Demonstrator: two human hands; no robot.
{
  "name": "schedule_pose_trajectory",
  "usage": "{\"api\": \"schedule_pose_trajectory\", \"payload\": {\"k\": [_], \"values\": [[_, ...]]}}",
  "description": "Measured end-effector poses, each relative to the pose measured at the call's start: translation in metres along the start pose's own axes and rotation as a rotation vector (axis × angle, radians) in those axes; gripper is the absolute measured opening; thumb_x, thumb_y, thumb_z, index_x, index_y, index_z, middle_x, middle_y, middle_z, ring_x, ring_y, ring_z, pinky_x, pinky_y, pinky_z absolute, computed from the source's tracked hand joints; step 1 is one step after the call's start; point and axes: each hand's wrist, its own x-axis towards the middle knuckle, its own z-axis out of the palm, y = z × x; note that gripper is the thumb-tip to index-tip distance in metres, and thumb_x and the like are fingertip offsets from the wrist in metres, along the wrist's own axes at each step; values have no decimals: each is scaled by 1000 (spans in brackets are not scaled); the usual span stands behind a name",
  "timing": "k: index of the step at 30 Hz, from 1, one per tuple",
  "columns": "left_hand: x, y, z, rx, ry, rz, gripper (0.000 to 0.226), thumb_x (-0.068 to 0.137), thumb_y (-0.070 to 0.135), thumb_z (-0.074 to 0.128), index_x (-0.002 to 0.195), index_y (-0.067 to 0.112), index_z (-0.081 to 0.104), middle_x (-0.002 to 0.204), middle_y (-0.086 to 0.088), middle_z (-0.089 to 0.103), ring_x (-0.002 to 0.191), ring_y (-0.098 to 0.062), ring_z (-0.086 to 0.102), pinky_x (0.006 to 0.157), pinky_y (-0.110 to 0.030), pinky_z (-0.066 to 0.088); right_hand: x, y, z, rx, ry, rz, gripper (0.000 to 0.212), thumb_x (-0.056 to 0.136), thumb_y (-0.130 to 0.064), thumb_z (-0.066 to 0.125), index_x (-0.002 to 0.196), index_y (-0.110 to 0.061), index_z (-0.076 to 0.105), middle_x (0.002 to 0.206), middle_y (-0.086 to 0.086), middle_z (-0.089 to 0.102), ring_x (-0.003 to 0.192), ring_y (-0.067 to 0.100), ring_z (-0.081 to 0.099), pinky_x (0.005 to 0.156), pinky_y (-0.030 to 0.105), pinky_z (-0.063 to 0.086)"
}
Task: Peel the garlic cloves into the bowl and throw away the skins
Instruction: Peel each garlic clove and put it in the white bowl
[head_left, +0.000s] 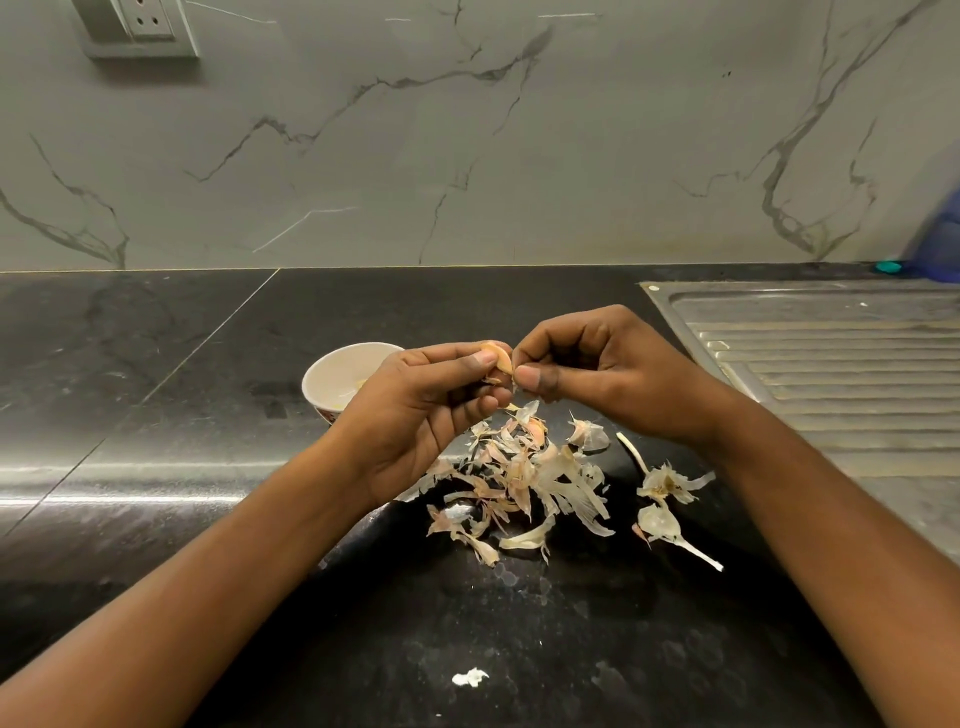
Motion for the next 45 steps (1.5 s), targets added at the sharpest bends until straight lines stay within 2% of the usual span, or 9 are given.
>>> {"api": "schedule_pose_trajectory", "payload": {"k": [5, 8, 11, 16, 22, 25, 30, 39, 45], "values": [[1, 0, 0, -25, -24, -27, 21, 90, 5, 65, 103, -1, 80, 89, -17, 74, 75, -19, 72, 71, -21, 62, -1, 0, -4, -30, 20, 3, 8, 102, -4, 69, 103, -5, 76, 87, 3, 73, 79, 12, 67, 74, 22, 54], [1, -2, 0, 6, -16, -28, 19, 89, 6, 66, 99, 1, 82, 86, -16, 73, 73, -18, 71, 72, -22, 62, -2, 4, -11, -123, 96, 33, 8, 101, -7, 71, 96, -11, 77, 81, -2, 71, 74, 11, 65, 71, 23, 52], [1, -2, 1, 45, -5, -14, 19, 85, 8, 69, 97, 1, 83, 88, -17, 74, 73, -18, 72, 71, -23, 62, -4, 5, -16, -128, 155, 68, 4, 97, -12, 78, 93, -12, 79, 80, 2, 74, 72, 13, 67, 68, 21, 53], [-3, 0, 5, 80, -14, 11, 19, 96, 5, 63, 110, -4, 72, 92, -20, 77, 79, -25, 79, 70, -25, 65, -5, 3, -10, -101, -19, 123, 11, 89, -15, 85, 100, -15, 84, 91, 3, 79, 82, 19, 74, 73, 26, 58], [-1, -2, 1, 171, 50, 76, 24, 94, 6, 67, 116, -3, 72, 99, -24, 78, 87, -31, 79, 74, -28, 66, -4, -2, -13, -57, -12, 176, 22, 96, -26, 74, 109, -10, 82, 97, 3, 82, 92, 17, 79, 75, 29, 64], [0, -7, -1, 289, 48, 122, 23, 96, 6, 68, 117, 1, 74, 100, -23, 78, 87, -32, 78, 76, -29, 65, -4, -4, -11, -41, 25, 187, 18, 95, -22, 78, 105, -8, 82, 92, 5, 82, 87, 21, 80, 74, 35, 66], [0, -12, -1, 410, 9, 173, 23, 97, 6, 68, 119, 6, 74, 102, -18, 80, 91, -32, 79, 82, -32, 66, -2, -3, -3, -23, 47, 236, 12, 95, -15, 79, 101, -6, 82, 83, 8, 81, 75, 22, 79, 69, 29, 65], [1, -12, -3, 452, -41, 177, 28, 98, 3, 65, 125, 4, 73, 105, -13, 81, 89, -21, 78, 82, -27, 64, -1, -7, 0, -2, 76, 267, 13, 94, -15, 79, 99, -4, 82, 81, 8, 80, 74, 24, 79, 68, 30, 65], [1, -12, -7, 522, -50, 203, 25, 99, 3, 66, 122, 5, 75, 102, -14, 81, 87, -23, 77, 83, -29, 64, 0, -10, 3, 12, 62, 264, 10, 96, -11, 77, 97, -2, 82, 81, 11, 80, 73, 28, 79, 66, 28, 64]]}}
